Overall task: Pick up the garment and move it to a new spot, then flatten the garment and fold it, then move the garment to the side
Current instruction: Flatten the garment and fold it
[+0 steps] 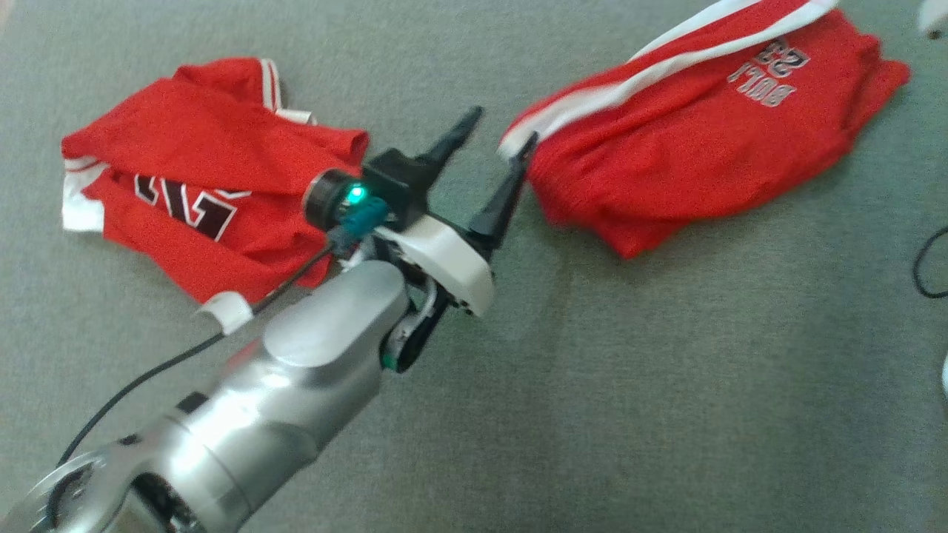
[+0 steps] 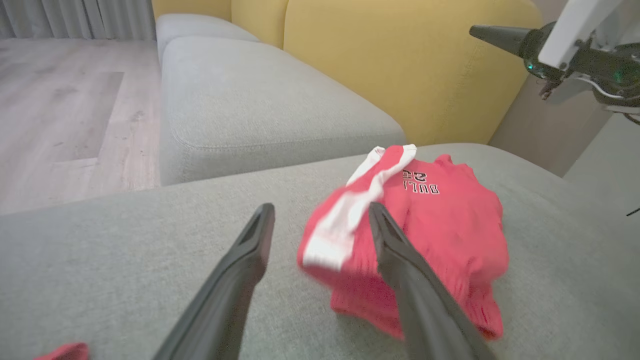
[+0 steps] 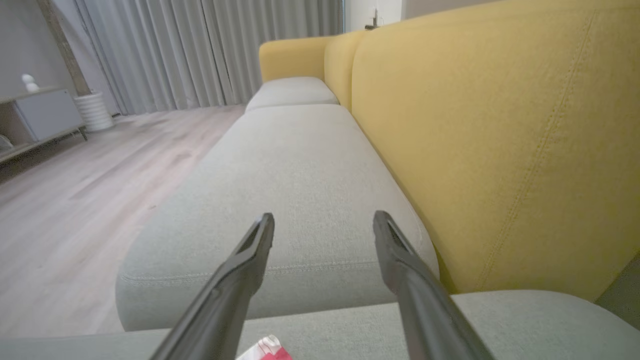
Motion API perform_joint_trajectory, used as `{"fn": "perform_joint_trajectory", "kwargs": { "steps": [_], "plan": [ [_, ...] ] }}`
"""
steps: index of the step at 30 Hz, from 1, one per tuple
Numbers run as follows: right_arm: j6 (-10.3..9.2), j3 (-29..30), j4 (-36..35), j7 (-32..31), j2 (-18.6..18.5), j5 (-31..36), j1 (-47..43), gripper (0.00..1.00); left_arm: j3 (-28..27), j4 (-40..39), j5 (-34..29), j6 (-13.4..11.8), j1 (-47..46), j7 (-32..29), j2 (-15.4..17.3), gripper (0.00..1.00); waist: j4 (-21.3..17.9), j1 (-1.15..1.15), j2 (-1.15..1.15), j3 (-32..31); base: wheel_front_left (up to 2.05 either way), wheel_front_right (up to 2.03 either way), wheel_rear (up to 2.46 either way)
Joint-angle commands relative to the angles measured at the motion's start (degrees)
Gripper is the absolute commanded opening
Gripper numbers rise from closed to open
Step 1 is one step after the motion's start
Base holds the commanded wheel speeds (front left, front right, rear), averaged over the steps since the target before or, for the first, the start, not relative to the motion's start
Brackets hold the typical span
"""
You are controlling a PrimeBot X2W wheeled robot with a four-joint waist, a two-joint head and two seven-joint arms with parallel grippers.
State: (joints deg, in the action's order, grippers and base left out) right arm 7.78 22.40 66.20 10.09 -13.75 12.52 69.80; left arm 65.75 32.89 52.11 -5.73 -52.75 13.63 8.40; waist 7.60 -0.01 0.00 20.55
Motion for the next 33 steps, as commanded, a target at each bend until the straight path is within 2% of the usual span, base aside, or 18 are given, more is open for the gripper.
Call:
{"fn": "perform_joint_trajectory", "kwargs": {
  "steps": [1, 5, 9, 16, 20, 22, 26, 29, 30, 33],
  "plan": [
    [-0.3, -1.68, -1.18, 1.19, 1.45, -1.18, 0.8, 1.0, -2.72, -1.49, 0.02, -0.78, -1.24, 0.73, 1.8, 1.0, -1.74, 0.01, 0.0, -2.07, 0.0, 0.0, 0.0],
    [-0.3, -6.95, -1.16, 3.66, 2.82, -6.27, -2.53, 1.0, -6.77, -3.14, -1.1, -4.13, 0.5, 1.26, 3.87, 1.0, -2.84, 0.01, 0.0, -5.1, 0.0, 0.0, 0.0],
    [-0.3, -14.03, -4.85, 4.62, 4.26, -12.34, -8.8, 1.0, -13.61, -7.69, -4.25, -7.27, 4.38, 1.34, 6.43, 1.0, -4.02, 0.01, 0.0, -7.87, 0.0, 0.0, 0.0],
    [-0.3, -24.84, -18.95, 4.84, 3.78, -23.69, -25.93, 1.0, -24.37, -16.37, -13.48, -11.17, 16.35, 1.36, 9.9, 1.0, -6.36, 0.01, 0.0, -11.9, 0.0, 0.0, 0.0],
    [-0.3, -27.55, -27.84, 4.3, 4.04, -28.26, -36.62, 1.0, -30.03, -19.66, -18.36, -12.96, 24.48, 1.36, 10.38, 1.0, -7.76, 0.01, 0.0, -13.54, 0.0, 0.0, 0.0],
    [-0.3, -28.49, -31.95, 3.55, 4.58, -30.42, -41.34, 1.0, -33.17, -21.68, -19.78, -13.65, 28.91, 1.36, 9.58, 1.0, -8.67, 0.01, 0.0, -13.97, 0.0, 0.0, 0.0],
    [-0.3, -28.16, -38.01, 3.07, 5.01, -29.86, -49.3, 1.0, -38.74, -24.09, -21.65, -12.87, 37.27, 1.36, 6.91, 1.0, -9.46, 0.01, 0.0, -14.42, 0.0, 0.0, 0.0],
    [-0.3, -26.78, -41.58, 3.12, 6.58, -28.08, -53.88, 1.0, -41.34, -24.09, -23.43, -10.83, 41.33, 1.36, 4.98, 1.0, -9.69, 0.01, 0.0, -14.65, 0.0, 0.0, 0.0],
    [-0.3, -25.87, -43.47, 2.78, 7.7, -27.01, -56.02, 1.0, -42.91, -23.79, -24.7, -9.47, 42.72, 1.36, 3.84, 1.0, -9.8, 0.01, 0.0, -14.74, 0.0, 0.0, 0.0],
    [-0.3, -25.12, -45.83, 1.66, 8.69, -25.4, -57.67, 1.0, -44.59, -23.17, -26.76, -7.55, 43.28, 1.37, 2.62, 1.0, -9.82, 0.01, 0.0, -14.65, 0.0, 0.0, 0.0]
  ]
}}
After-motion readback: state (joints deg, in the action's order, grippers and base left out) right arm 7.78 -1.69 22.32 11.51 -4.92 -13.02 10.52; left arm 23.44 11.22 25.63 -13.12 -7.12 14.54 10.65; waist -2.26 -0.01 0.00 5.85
